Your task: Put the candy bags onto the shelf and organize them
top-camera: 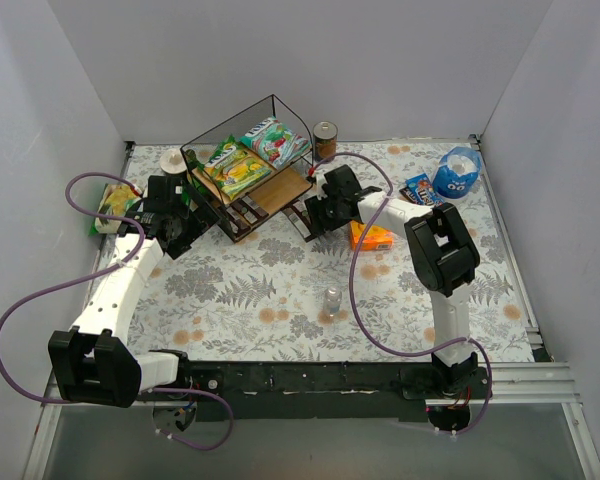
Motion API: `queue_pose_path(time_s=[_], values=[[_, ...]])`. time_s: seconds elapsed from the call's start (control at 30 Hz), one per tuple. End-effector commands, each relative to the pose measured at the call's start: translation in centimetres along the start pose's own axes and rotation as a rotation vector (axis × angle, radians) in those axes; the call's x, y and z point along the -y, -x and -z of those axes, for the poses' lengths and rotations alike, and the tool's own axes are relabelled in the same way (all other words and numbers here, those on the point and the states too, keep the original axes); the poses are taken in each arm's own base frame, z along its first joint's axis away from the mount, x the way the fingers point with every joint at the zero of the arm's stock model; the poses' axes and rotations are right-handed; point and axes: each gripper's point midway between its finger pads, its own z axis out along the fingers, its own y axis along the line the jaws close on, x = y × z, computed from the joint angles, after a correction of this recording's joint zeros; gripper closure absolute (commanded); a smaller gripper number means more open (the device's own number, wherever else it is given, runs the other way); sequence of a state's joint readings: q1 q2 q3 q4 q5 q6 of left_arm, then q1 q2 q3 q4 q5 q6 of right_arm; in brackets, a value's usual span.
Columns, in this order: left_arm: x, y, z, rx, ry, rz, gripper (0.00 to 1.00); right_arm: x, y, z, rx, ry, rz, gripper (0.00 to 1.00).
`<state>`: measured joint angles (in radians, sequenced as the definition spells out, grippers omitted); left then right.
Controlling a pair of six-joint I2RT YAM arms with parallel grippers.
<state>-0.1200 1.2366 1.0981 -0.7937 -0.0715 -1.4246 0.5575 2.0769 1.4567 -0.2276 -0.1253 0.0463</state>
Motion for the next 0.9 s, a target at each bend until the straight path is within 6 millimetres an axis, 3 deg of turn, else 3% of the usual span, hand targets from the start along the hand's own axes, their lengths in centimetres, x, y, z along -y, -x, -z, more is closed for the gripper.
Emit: queue_pose_path(time_s=[0.0, 0.13, 0.27, 0.43, 0.5, 0.57, 0.73, 0.87], values=[[0.0, 0.5, 0.3, 0.017, 0.007, -0.009, 0.02, -0.7, 0.9, 0.1, 0.019, 0.045, 0.032, 0.40], [-0.1, 0.5, 0.2, 0.018, 0.010, -0.010, 0.02, -1.2, 1.0, 0.1, 0.029, 0.069, 0.043, 0.41], [0.0, 0.4, 0.2, 0.016, 0.006, -0.008, 0.02, -0.8, 0.5, -0.6, -0.005, 0.052, 0.036, 0.49], [0.0, 0.4, 0.2, 0.015, 0.007, -0.009, 0.02, 0.0, -0.4, -1.1, -0.043, 0.008, 0.027, 0.75], [0.0, 0.4, 0.2, 0.017, 0.007, -0.009, 0.02, 0.3, -0.6, -1.0, -0.051, -0.005, 0.028, 0.91], [-0.1, 0.3, 0.2, 0.012, 0.009, -0.008, 0.02, 0.6, -0.8, -1.0, -0.056, -0.022, 0.029, 0.99], [0.0, 0.3, 0.2, 0.014, 0.003, -0.009, 0.02, 0.8, -0.8, -0.8, -0.056, -0.037, 0.037, 0.99], [-0.1, 0.3, 0.2, 0.013, 0.007, -0.011, 0.02, 0.6, 1.1, 0.4, 0.006, -0.041, 0.043, 0.99]])
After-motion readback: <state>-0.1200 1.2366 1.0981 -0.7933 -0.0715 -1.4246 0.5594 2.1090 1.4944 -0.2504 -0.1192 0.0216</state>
